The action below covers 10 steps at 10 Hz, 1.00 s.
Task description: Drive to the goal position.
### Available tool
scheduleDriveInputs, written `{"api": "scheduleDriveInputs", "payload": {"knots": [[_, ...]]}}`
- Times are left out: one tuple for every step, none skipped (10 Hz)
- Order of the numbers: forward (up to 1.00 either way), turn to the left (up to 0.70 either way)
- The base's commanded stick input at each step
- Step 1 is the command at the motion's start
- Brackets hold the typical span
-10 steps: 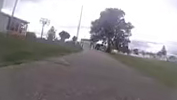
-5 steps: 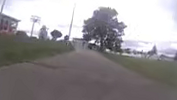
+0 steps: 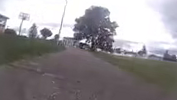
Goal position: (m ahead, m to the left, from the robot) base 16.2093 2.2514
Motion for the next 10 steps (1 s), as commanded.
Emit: {"api": "scheduleDriveInputs", "payload": {"knots": [[1.00, 0.00], [1.00, 0.00], [1.00, 0.00], [1.00, 0.00], [1.00, 0.00], [1.00, 0.00], [1.00, 0.00], [1.00, 0.00], [1.00, 0.00], [1.00, 0.00]]}}
